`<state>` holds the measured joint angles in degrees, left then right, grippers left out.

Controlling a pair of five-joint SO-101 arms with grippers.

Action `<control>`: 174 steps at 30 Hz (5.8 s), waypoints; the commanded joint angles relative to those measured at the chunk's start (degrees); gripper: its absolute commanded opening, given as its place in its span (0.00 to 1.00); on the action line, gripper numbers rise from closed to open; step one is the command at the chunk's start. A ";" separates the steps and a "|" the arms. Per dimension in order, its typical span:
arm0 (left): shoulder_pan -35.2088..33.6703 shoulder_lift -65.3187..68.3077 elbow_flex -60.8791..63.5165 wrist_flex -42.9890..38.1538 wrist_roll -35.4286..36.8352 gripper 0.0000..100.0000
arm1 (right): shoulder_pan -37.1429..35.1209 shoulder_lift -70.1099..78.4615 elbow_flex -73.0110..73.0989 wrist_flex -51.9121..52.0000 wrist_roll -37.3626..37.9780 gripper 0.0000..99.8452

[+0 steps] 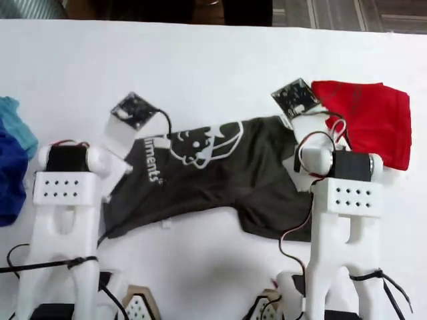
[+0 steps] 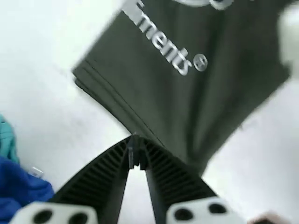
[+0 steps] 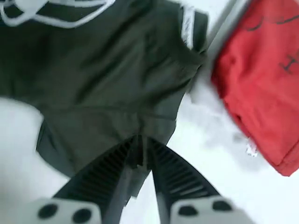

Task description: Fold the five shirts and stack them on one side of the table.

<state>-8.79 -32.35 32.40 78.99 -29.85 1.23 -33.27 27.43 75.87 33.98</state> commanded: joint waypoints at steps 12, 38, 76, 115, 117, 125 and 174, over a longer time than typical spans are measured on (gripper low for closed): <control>-7.56 29.80 -8.04 -21.01 17.93 0.03 | -5.32 27.65 -8.88 -14.90 -10.90 0.02; -13.80 82.90 -75.12 3.08 18.90 0.03 | -5.58 46.20 -25.76 -14.90 -11.34 0.02; -5.10 41.49 -32.31 5.54 14.59 0.03 | -3.65 71.52 -86.77 19.65 -19.78 0.02; -10.11 19.34 20.79 -29.10 9.14 0.03 | -17.98 20.18 4.75 3.56 1.32 0.02; -10.02 19.34 20.79 -29.10 9.14 0.03 | -20.62 20.26 6.68 3.56 1.49 0.02; -9.93 19.34 20.79 -29.19 8.88 0.03 | -30.37 20.26 12.40 -0.57 1.23 0.02; -9.93 19.43 20.79 -29.19 8.70 0.03 | -28.18 18.51 12.40 -2.68 -2.29 0.02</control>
<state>-18.55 -12.57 53.14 51.38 -20.70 -27.52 -9.45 40.18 70.77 31.96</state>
